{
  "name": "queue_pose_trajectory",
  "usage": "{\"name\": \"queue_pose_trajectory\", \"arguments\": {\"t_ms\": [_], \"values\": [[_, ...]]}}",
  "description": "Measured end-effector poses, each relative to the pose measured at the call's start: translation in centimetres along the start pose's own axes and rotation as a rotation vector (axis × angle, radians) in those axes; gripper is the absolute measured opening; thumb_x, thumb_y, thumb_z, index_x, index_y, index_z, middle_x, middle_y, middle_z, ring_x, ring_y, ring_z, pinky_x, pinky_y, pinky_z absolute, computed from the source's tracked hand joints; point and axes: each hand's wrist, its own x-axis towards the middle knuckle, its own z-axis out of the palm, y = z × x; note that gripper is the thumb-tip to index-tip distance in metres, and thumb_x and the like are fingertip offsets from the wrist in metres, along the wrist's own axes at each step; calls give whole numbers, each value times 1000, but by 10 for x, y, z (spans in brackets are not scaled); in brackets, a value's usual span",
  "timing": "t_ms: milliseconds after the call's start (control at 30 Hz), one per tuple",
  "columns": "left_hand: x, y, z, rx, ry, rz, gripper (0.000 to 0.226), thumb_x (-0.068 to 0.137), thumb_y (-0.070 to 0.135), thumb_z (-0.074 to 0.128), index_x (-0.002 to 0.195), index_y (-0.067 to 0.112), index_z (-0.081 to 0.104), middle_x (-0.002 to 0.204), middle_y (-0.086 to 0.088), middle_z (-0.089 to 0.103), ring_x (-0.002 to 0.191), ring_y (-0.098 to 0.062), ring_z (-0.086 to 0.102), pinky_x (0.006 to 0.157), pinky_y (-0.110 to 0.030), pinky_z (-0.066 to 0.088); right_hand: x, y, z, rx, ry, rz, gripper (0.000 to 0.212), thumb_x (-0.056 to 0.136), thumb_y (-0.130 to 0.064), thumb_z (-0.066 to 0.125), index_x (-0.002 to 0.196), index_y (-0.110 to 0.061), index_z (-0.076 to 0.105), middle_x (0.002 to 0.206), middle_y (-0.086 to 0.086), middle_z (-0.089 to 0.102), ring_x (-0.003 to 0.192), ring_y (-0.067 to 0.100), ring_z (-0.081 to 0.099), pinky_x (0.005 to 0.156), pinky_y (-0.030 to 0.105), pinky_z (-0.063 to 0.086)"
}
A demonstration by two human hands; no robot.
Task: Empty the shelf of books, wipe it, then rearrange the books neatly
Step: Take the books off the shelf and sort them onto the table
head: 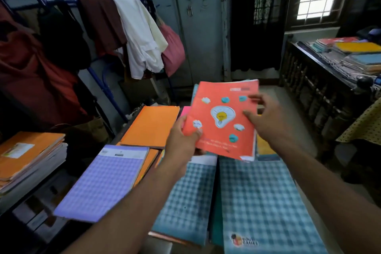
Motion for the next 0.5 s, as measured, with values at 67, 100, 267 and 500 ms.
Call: {"name": "queue_pose_trajectory", "arguments": {"t_ms": [67,100,267,500], "values": [[43,-1,-14,76,54,-11,40,94,11,71,127,29,57,118,-5,71,91,-26,72,69,-46,63,36,2,36,22,-38,-3,43,81,-11,80,119,-22,62,115,-3,66,90,17,67,84,36,56],[59,-4,-20,111,73,-48,37,93,11,71,122,28,56,116,-8,71,88,-28,72,64,-44,62,47,6,55,2,-65,10,42,81,-8,80,119,-18,62,115,0,66,93,17,65,84,31,53],[102,-43,-36,683,-33,-177,40,83,24,82,110,27,53,111,-3,66,94,-26,68,78,-48,62,47,63,123,-121,-149,187,30,88,-7,71,117,-10,65,121,8,67,111,24,62,92,28,46],[100,-56,-19,1326,-49,-54,59,90,69,55,126,22,57,148,1,40,127,-30,44,89,-44,46,68,76,109,107,63,307,28,93,-7,64,114,-24,73,107,1,70,90,17,68,78,31,57]]}}
